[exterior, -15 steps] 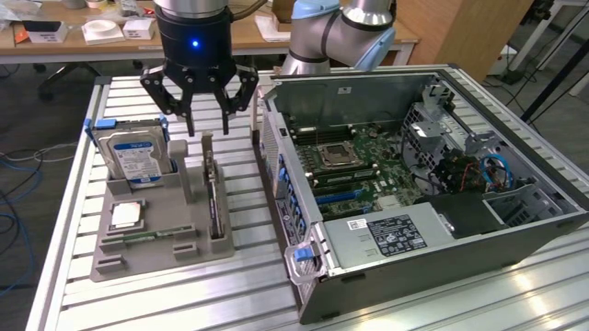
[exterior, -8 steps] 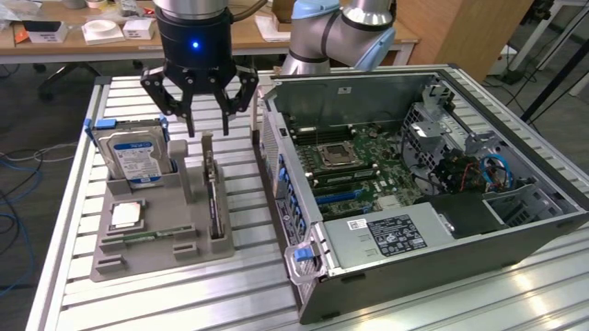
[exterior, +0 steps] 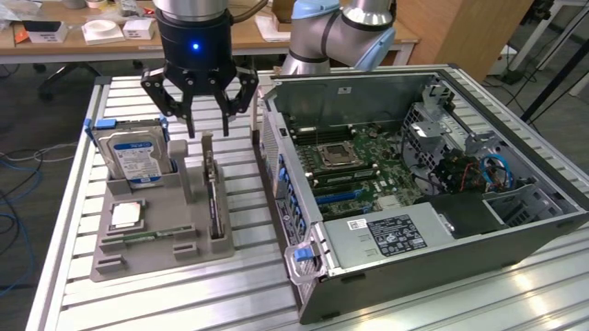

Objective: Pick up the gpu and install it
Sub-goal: 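Pick up the gpu and move the gpu toward the slot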

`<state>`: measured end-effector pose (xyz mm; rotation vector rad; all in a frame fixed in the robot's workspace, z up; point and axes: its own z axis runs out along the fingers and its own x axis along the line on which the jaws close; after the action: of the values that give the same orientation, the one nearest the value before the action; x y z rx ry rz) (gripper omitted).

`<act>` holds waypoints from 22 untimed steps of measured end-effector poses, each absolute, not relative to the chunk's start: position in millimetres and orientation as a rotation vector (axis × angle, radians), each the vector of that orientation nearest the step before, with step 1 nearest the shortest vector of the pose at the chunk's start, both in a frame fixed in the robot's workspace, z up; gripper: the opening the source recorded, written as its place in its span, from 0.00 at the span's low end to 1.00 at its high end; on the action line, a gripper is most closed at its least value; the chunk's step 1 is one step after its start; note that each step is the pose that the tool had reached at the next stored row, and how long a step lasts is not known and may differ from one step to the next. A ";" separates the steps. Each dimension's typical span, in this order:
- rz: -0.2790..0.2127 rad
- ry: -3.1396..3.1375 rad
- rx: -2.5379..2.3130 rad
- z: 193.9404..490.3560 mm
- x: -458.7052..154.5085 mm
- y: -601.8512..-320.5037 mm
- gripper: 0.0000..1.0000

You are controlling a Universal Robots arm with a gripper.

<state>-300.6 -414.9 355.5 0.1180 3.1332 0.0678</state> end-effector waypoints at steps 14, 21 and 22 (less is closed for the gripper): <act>0.068 3.133 0.118 350.6 -300.6 -414.8 0.53; 0.068 3.133 0.118 348.6 -300.6 -414.8 0.53; 0.068 3.133 0.118 348.3 -300.6 -414.8 0.53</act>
<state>-300.6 -414.8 348.3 0.1181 3.1333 0.0678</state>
